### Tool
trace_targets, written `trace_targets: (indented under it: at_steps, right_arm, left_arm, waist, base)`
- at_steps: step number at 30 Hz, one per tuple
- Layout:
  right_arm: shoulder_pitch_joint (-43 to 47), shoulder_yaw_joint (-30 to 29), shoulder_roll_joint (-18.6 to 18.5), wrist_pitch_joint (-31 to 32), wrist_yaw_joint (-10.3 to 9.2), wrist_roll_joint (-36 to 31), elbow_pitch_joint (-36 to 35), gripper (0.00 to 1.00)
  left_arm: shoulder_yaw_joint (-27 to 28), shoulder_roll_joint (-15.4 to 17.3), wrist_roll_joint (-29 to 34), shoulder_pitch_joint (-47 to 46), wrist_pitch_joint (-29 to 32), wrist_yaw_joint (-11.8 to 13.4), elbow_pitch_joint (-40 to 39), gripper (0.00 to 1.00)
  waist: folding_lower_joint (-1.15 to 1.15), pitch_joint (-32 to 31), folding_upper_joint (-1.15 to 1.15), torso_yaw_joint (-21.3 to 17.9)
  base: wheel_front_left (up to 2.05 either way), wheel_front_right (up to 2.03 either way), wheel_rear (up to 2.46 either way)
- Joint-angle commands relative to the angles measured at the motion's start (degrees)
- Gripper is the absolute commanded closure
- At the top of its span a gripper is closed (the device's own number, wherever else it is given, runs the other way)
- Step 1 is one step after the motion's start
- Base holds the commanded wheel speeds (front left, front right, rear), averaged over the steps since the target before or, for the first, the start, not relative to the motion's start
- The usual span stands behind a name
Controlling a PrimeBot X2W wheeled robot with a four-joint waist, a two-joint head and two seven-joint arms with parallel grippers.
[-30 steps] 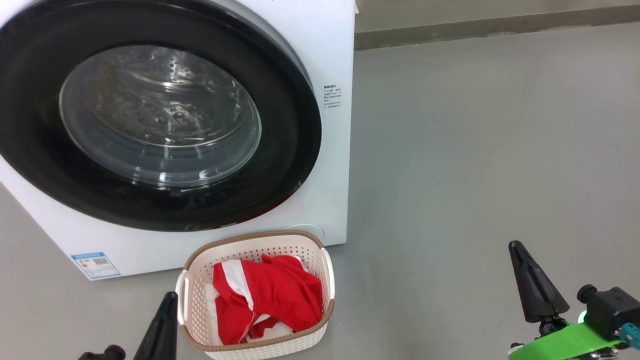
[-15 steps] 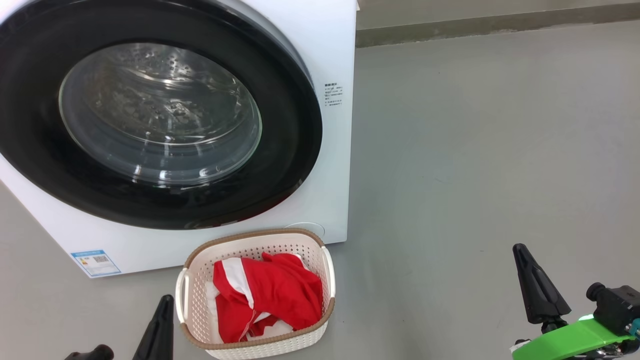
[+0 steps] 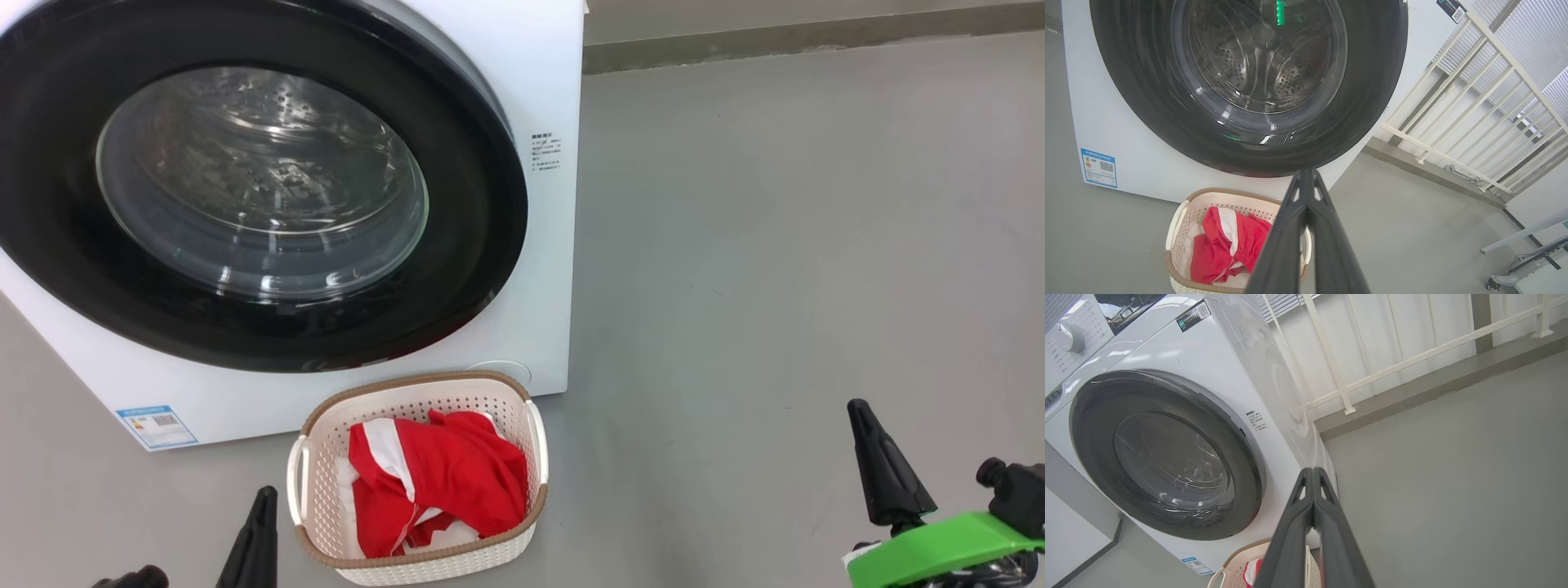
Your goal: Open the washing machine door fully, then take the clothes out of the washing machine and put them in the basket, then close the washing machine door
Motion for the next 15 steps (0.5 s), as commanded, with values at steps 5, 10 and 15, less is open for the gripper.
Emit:
trace_targets:
  at_steps: [5, 10, 15]
  right_arm:
    - [-3.38, -0.58, -0.3, 0.94, -0.02, 3.7, -0.9, 1.0]
    - [-3.7, -0.85, -0.12, 1.75, -0.02, 6.71, -0.52, 1.0]
    - [-4.01, -1.12, 0.08, 2.58, -0.03, 9.72, -0.15, 1.0]
  left_arm:
    - [1.38, 0.21, -3.8, -2.94, 1.07, -0.13, -0.88, 1.0]
    - [1.64, 0.15, -6.91, -3.34, 1.9, -0.15, -0.55, 1.0]
    - [1.89, 0.09, -10.03, -3.75, 2.72, -0.17, -0.21, 1.0]
  waist:
    - [-0.01, 0.09, 0.0, 0.05]
    - [-0.01, 0.18, 0.0, 0.09]
    - [-0.01, 0.26, 0.0, 0.14]
  base:
    - [0.0, 0.0, 0.0]
    - [0.0, 0.0, 0.0]
    - [0.0, 0.0, 0.0]
